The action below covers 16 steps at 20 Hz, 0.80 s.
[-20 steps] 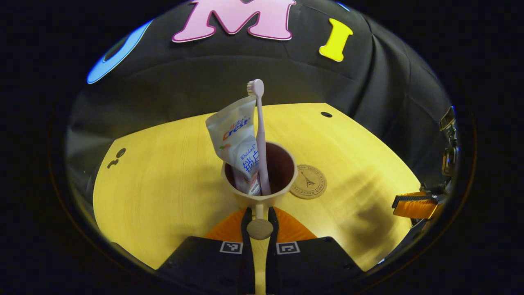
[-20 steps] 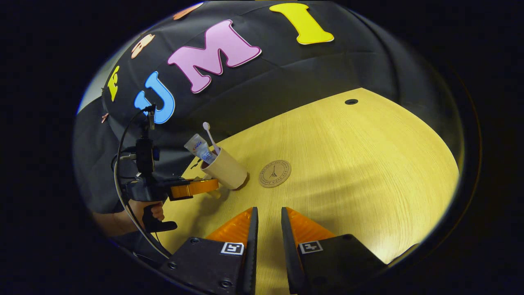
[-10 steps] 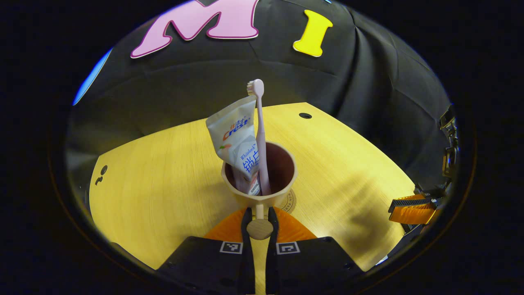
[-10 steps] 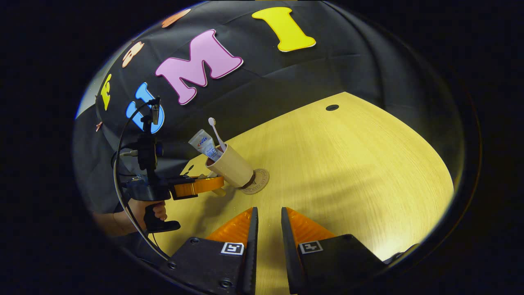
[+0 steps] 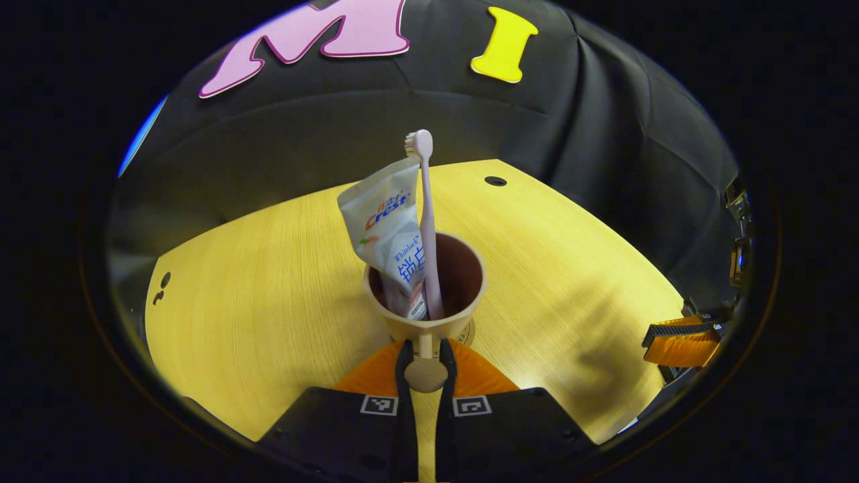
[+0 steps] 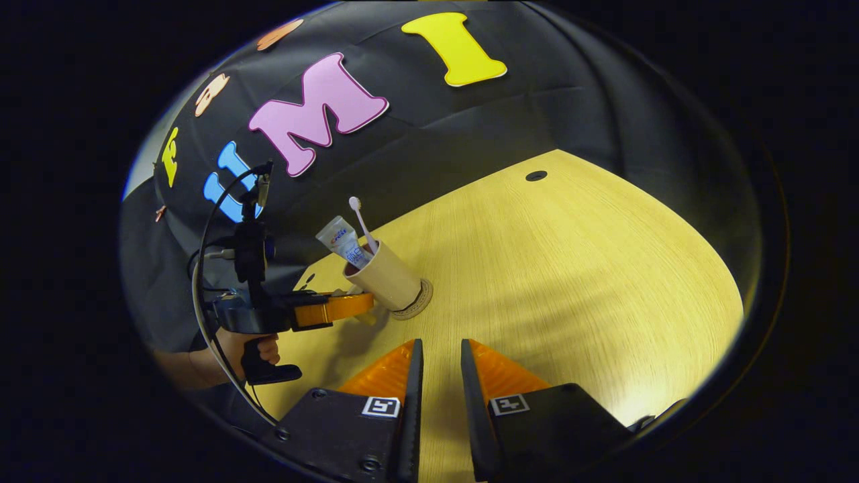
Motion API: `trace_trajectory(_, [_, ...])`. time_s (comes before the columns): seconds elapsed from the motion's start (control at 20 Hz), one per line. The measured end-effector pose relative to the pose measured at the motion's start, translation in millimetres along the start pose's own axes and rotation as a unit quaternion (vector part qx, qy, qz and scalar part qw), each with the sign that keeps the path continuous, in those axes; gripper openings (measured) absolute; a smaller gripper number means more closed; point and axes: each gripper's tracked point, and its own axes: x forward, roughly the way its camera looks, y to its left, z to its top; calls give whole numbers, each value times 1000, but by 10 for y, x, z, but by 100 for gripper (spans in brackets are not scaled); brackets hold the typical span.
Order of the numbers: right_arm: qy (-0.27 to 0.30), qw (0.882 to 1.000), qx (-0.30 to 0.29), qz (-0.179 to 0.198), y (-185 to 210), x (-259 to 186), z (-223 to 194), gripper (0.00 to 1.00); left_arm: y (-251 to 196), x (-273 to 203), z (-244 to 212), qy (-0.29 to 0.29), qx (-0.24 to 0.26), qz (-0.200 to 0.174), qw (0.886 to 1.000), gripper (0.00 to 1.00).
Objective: Put the toothbrush and toothpaste on the desktop into the cup, then pick up the cup and place it on the coaster on the desktop.
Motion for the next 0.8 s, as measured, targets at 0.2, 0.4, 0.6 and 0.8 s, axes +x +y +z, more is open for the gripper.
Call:
trace_trajectory(0.2, [1, 1000, 1, 0, -30, -9, 2, 34, -14, 40, -44, 10, 5, 6, 1000, 15])
trace_trajectory(0.4, [2, 1000, 2, -2, -56, -12, -5, 34, -18, 46, -43, 12, 5, 8, 1000, 16])
trace_trajectory(0.6, [2, 1000, 2, -3, -49, -20, 7, 34, -12, -17, 55, -9, 6, 6, 1000, 31])
trace_trajectory(0.8, [6, 1000, 0, -4, 3, -43, 21, 17, -37, -198, 97, -25, 4, 6, 1000, 76])
